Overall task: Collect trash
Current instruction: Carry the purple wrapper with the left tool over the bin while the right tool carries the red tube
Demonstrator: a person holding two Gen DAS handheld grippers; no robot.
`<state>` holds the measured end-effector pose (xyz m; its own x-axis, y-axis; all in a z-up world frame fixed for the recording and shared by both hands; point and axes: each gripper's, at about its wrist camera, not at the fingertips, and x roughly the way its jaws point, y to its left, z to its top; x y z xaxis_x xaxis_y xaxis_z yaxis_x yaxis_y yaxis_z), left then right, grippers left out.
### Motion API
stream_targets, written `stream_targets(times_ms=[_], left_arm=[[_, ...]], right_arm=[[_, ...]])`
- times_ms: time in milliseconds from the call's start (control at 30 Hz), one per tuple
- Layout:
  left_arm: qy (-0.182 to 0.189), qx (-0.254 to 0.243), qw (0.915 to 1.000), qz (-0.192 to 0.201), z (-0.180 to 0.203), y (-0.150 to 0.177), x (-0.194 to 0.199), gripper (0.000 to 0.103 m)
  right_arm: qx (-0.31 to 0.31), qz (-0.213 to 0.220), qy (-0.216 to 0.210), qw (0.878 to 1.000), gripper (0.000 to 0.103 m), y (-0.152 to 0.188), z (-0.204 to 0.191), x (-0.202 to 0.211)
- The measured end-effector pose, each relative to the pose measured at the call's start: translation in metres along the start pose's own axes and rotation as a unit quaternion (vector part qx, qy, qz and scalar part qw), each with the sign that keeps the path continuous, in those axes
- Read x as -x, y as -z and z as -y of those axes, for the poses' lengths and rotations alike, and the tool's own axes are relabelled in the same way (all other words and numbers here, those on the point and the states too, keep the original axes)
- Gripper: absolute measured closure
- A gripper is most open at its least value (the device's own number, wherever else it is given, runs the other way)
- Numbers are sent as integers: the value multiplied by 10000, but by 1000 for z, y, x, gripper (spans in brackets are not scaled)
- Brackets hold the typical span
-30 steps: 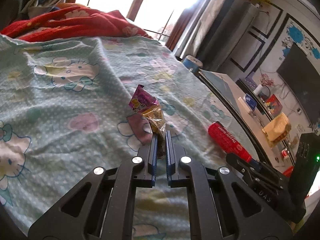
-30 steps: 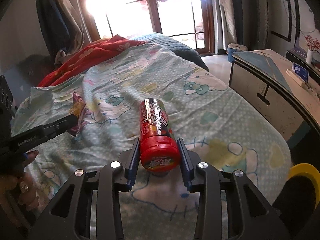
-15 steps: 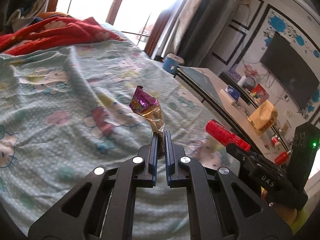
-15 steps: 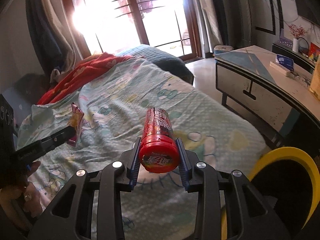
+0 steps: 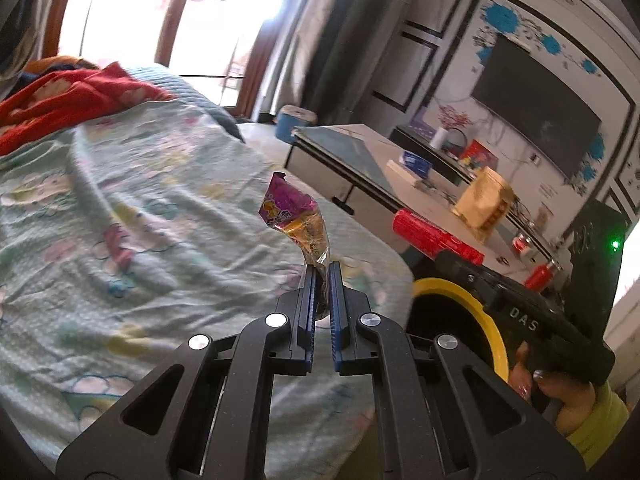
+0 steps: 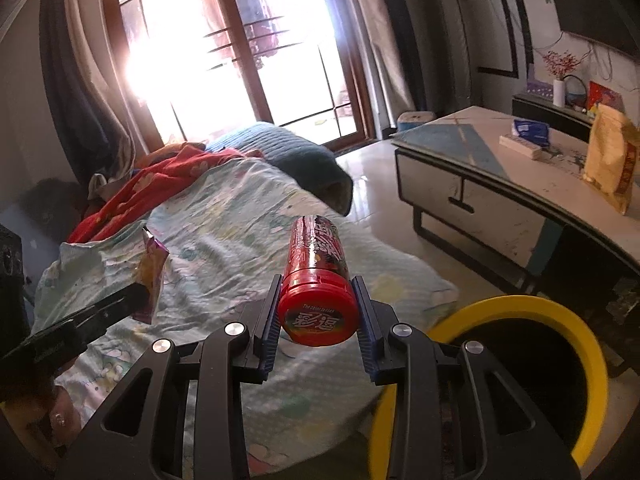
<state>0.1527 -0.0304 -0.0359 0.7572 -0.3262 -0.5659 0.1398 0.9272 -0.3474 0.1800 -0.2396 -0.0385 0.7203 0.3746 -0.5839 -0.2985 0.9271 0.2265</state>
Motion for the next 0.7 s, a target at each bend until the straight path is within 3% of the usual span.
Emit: stream_targets(times_ms=[700], left_arm=[[701,-1026,9913,-436,91,33,-26,100]], right_arm=[[-320,169,797,9962,71,23,85,66]])
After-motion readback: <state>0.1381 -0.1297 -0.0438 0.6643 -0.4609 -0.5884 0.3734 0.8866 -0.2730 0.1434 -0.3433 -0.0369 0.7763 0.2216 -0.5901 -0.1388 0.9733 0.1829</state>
